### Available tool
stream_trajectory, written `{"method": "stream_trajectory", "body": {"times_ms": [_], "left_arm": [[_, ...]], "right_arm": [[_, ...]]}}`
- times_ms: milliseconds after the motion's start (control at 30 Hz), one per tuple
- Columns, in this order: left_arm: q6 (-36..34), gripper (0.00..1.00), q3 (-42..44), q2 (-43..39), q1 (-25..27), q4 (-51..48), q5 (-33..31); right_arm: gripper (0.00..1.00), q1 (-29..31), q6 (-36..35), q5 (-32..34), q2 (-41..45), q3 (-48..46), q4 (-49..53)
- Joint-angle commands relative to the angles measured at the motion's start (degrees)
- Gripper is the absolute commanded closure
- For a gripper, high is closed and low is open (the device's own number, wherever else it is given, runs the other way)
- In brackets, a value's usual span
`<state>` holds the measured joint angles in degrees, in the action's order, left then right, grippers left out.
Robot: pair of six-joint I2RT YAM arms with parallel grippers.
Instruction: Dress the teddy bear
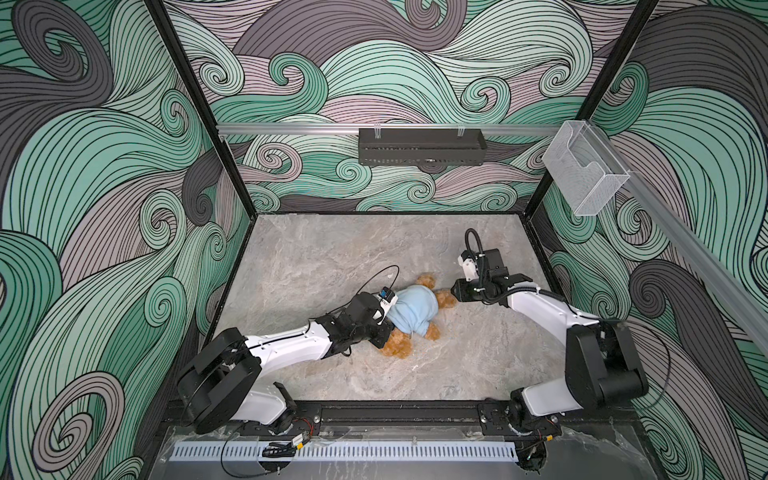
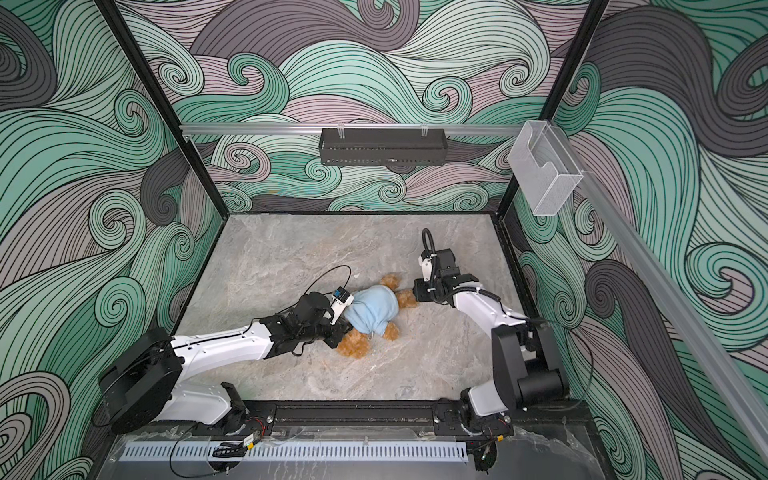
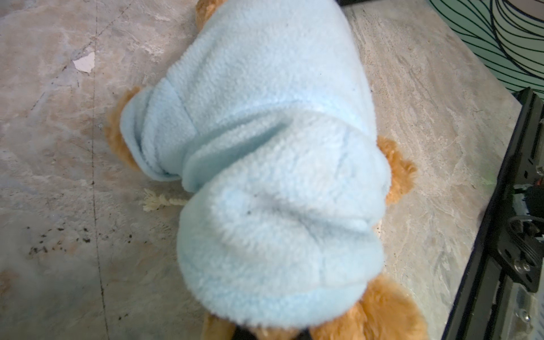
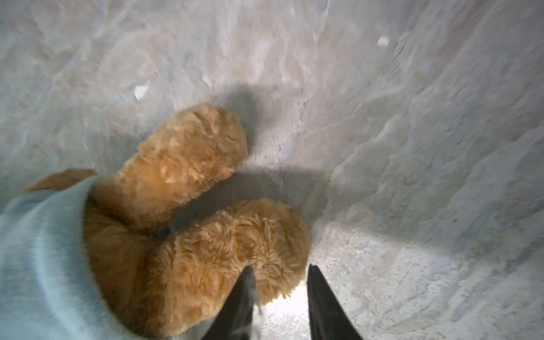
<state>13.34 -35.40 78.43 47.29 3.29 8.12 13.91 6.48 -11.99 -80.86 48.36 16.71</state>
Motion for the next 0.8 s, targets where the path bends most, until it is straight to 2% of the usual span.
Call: {"method": "stream_trajectory", "body": {"times_ms": [0,167,233,400,500,633,767], "left_arm": [[-1.07,1.0,-3.21,-1.87,-1.14,-6.27,3.05],[2.41,1.0,-9.13,-5.72,-7.74,-15.5,9.64],[3.95,1.0,-12.95,-6.81,-11.29,-22.18,11.38],[0.09,1.0,-26.62,-5.17,-18.53,-44.18,17.98],[-2.93,1.0,-33.65,-3.66,-20.74,-54.72,16.87],[-3.14,1.0,-40.1,-1.35,-22.05,-61.78,17.52],[-2.77,1.0,-42.9,1.12,-22.11,-63.74,23.2]], "right_arm": [[0.61,0.6,-1.56,-2.84,9.31,-2.95,-9.11],[0.47,5.44,-9.05,-6.82,16.27,-9.37,-21.21],[0.37,9.01,-13.22,-6.64,17.19,-10.52,-23.9],[0.23,18.56,-27.98,-5.04,19.04,-13.52,-30.86],[0.13,22.11,-35.25,-6.53,19.17,-14.4,-32.92],[0.08,26.78,-43.68,-2.88,16.24,-13.83,-32.94],[0.08,29.7,-47.33,1.61,12.19,-13.14,-36.32]]}}
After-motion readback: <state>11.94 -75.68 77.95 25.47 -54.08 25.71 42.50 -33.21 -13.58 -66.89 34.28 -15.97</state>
